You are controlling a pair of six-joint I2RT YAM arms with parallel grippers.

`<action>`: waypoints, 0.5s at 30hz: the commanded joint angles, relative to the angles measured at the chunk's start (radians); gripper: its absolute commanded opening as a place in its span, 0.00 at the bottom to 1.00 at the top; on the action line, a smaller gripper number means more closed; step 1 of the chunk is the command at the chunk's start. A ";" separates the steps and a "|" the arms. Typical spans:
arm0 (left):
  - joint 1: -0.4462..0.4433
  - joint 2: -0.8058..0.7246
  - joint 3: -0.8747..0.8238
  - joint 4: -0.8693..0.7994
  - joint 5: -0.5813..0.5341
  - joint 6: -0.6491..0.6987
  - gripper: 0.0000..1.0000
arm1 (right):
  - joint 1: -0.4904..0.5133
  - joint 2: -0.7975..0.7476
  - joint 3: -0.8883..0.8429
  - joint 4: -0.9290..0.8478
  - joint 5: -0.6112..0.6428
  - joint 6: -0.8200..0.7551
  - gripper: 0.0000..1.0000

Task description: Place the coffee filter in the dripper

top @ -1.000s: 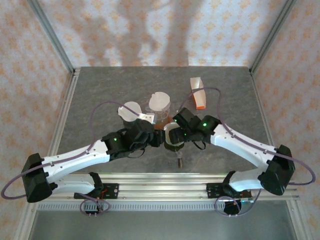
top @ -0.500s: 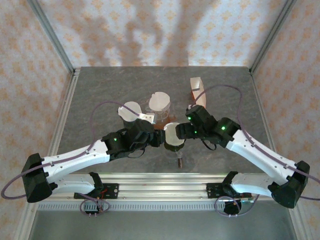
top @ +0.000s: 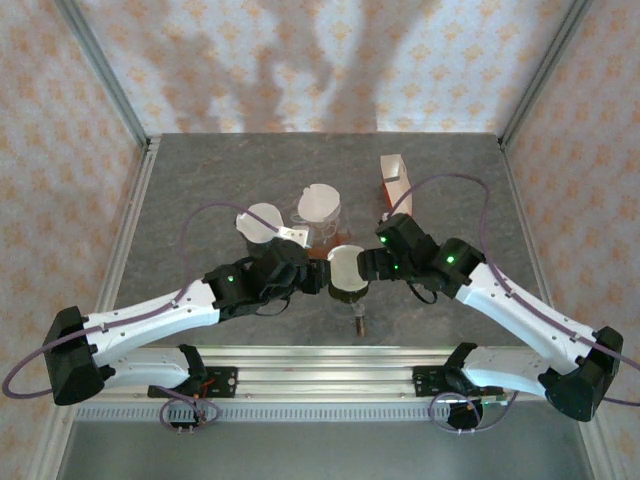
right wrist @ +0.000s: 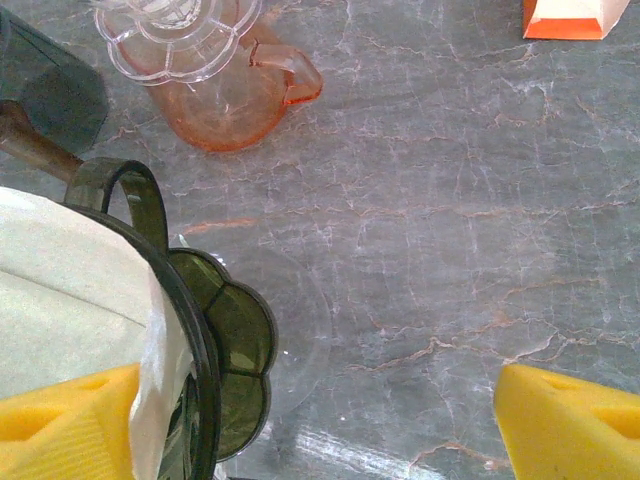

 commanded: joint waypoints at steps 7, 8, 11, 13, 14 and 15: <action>0.010 0.009 -0.003 -0.017 -0.014 0.001 0.35 | -0.006 -0.016 0.028 0.033 -0.061 -0.037 0.88; 0.009 0.010 -0.003 -0.016 -0.016 0.001 0.35 | -0.006 -0.018 0.026 0.033 -0.065 -0.035 0.87; 0.009 0.008 -0.006 -0.016 -0.014 -0.001 0.35 | -0.006 -0.031 0.014 0.033 -0.048 -0.022 0.88; 0.009 0.007 -0.006 -0.016 -0.014 -0.002 0.35 | -0.006 -0.040 0.007 0.025 -0.035 -0.013 0.87; 0.009 0.006 -0.006 -0.016 -0.016 -0.002 0.35 | -0.006 -0.043 0.006 0.020 -0.031 -0.011 0.87; 0.009 0.005 -0.007 -0.016 -0.017 -0.002 0.35 | -0.006 -0.045 0.005 0.014 -0.029 -0.008 0.87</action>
